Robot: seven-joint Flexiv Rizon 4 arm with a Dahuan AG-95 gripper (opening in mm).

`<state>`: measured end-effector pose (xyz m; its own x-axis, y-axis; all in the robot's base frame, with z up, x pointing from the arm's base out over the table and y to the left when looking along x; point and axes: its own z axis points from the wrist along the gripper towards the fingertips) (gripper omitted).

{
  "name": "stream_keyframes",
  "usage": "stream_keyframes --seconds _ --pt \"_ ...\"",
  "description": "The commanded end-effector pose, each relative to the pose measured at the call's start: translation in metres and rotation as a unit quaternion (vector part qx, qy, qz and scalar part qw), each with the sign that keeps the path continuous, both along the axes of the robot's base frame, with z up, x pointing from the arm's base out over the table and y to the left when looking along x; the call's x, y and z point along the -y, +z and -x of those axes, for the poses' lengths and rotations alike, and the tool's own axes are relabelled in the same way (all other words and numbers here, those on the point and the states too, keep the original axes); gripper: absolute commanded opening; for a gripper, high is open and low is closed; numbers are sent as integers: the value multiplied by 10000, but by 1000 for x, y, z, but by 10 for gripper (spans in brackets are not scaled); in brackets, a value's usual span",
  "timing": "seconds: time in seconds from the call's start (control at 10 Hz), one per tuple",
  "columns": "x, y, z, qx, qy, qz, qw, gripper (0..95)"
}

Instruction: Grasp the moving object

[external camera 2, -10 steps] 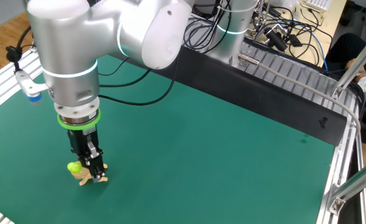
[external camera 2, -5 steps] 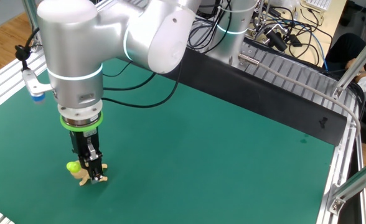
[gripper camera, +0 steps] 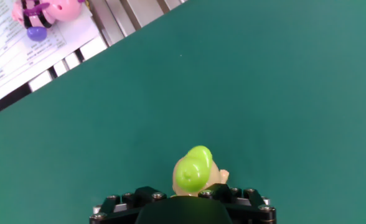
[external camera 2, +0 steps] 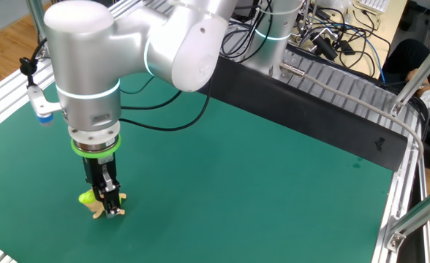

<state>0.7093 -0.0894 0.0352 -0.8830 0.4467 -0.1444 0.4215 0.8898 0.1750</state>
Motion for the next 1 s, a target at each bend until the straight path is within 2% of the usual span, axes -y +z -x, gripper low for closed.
stream_keyframes --seconds 0.1,0.2,0.3,0.6,1.0 --pt "0 0 1 9 26 20 10000 380" --pt "0 0 1 14 47 28 10000 380" --pt "0 -1 1 21 73 32 10000 190" --pt "1 -3 1 149 79 48 9998 190" --pt "1 -3 1 149 79 48 9998 190"
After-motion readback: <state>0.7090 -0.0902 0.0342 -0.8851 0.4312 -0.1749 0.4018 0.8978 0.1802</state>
